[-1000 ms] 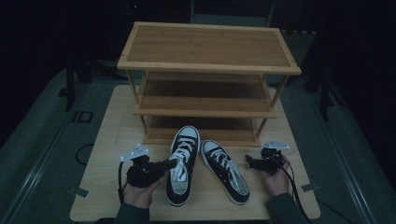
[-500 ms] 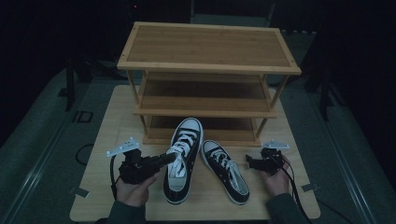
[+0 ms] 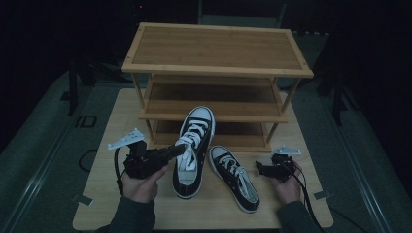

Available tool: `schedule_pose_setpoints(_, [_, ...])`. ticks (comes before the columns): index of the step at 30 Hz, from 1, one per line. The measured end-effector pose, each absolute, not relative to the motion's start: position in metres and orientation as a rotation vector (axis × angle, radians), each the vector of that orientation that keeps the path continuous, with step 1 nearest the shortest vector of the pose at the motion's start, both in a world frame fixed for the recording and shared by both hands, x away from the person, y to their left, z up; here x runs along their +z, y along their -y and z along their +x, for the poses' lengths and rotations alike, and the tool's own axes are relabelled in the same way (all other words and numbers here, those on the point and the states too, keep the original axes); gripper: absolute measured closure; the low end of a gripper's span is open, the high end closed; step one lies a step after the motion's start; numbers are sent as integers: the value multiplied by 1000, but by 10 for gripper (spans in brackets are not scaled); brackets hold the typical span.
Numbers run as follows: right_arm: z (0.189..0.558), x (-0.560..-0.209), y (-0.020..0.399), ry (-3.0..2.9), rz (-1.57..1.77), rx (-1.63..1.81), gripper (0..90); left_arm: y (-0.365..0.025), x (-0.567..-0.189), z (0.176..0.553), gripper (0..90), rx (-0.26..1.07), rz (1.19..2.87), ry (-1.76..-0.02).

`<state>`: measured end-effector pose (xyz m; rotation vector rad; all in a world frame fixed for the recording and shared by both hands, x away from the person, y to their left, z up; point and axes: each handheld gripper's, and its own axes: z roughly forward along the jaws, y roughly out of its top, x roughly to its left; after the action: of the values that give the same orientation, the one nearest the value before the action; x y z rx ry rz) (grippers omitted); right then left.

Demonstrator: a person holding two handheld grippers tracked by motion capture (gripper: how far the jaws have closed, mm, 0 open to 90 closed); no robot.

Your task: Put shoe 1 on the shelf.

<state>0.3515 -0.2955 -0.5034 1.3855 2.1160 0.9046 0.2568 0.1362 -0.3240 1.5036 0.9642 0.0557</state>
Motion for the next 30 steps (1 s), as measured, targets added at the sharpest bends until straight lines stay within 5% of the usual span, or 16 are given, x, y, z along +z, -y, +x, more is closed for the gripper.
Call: schedule_pose_setpoints(30, [352,-503,296,-2117,1385,904,133,-119,-308,349,886,123,1439,-999])
